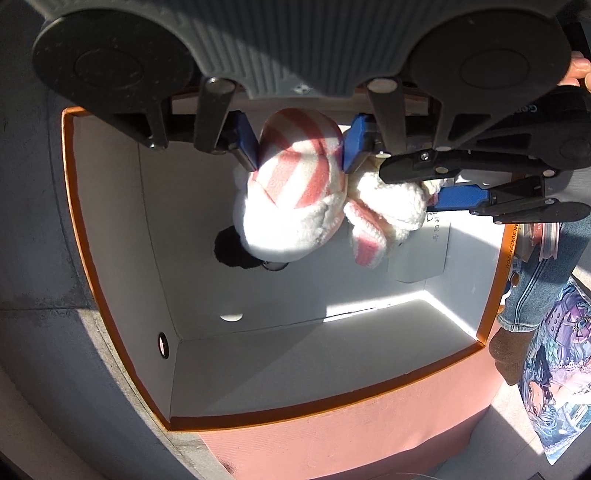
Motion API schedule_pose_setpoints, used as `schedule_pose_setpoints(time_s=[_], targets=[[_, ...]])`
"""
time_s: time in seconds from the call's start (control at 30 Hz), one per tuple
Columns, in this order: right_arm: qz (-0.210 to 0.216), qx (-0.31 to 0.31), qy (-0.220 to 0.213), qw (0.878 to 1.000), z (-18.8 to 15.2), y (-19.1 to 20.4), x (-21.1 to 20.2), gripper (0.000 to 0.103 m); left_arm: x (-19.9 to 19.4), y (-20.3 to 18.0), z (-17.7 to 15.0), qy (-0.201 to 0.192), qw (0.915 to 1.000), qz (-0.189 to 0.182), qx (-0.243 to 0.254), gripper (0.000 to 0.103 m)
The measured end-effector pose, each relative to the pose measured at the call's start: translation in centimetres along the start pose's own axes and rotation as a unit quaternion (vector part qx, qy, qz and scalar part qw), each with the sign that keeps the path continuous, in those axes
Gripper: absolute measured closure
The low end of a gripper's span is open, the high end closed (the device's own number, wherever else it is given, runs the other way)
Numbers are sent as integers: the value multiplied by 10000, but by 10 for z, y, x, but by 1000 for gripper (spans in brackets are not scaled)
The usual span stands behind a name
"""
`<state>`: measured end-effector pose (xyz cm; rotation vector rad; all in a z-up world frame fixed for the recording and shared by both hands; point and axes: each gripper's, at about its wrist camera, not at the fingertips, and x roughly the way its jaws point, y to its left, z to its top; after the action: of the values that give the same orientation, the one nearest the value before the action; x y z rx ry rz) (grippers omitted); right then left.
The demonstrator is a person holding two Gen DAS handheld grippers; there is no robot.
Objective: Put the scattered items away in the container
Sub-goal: 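Carry both plush toys with both grippers over the orange box, then lower both plush toys into the orange box and open both grippers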
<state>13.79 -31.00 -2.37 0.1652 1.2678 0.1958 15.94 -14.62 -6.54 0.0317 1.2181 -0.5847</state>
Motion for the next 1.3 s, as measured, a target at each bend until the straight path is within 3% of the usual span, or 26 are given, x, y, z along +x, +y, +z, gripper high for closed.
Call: schedule_pose_setpoints(time_s=[0.17, 0.33, 0.43, 0.57, 0.67, 0.87, 1.3], targets=[[-54, -277, -50, 9996, 1, 0, -14, 40, -14, 2, -2, 39, 9998, -212, -31, 46], [-5, -246, -224, 9994, 6, -7, -23, 41, -35, 12, 4, -233, 9991, -331, -156, 45], [124, -32, -297, 9995, 12, -11, -20, 42, -33, 20, 9, -306, 9984, -280, -392, 61], [172, 174, -244, 9994, 16, -11, -7, 43, -18, 25, 7, -241, 9965, -508, -614, 66], [170, 238, -112, 9995, 13, -11, 3, 55, -15, 23, 5, -232, 9957, -599, -661, 70], [23, 52, -69, 10000, 8, -4, 8, 58, -7, 15, 2, -237, 9953, -605, -716, 70], [-4, 12, -126, 9999, 4, -3, 7, 56, -5, 11, -3, -360, 9955, -556, -675, 68]])
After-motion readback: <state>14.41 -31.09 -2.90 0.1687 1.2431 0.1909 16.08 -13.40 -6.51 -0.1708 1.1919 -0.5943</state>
